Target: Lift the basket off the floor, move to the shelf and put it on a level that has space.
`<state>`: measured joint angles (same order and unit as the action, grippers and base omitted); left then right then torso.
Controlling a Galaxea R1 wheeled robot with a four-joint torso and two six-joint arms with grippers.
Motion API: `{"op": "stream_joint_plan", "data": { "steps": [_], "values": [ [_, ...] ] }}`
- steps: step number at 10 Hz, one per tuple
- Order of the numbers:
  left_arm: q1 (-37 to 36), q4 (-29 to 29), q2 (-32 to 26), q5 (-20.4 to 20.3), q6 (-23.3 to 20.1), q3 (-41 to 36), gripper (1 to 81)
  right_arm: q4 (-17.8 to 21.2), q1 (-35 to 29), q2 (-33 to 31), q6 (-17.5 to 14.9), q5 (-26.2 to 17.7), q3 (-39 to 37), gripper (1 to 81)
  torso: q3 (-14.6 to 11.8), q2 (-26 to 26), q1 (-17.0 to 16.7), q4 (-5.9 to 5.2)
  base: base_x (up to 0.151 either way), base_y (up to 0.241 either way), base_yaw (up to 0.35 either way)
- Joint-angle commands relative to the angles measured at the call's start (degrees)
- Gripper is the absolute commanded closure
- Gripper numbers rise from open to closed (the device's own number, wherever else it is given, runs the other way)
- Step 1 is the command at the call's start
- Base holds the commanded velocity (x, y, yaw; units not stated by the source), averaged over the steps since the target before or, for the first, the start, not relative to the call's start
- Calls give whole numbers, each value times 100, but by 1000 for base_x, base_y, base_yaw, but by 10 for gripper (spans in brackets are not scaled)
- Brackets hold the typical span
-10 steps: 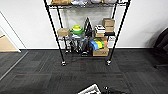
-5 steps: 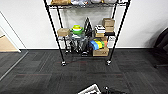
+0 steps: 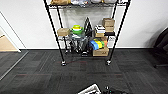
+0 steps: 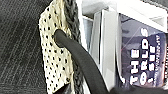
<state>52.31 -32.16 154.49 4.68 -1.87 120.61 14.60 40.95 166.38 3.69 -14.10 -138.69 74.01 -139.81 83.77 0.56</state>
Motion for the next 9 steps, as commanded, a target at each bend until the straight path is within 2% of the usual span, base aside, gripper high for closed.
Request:
{"op": "stream_joint_plan", "data": {
  "steps": [1, 7, 8, 9],
  "values": [
    [-480, -71, -287, 402, -33, -653, 10, 174, -758, 21, 17, -339, 230, 10, 0, 0, 0, 0, 0, 0, 0],
    [-488, -62, -199, 261, -42, -583, 10, 166, -732, 30, 17, -347, 230, 10, 0, 0, 0, 0, 0, 0, 0],
    [-481, -62, -173, 253, -51, -574, 10, 166, -732, 21, 17, -347, 230, 811, 0, 0, 0, 0, 0, 0, 0],
    [-489, -62, -164, 200, -42, -565, 10, 166, -741, 12, 17, -347, 230, 811, 0, 0, 0, 0, 0, 0, 0]
  ]
}}
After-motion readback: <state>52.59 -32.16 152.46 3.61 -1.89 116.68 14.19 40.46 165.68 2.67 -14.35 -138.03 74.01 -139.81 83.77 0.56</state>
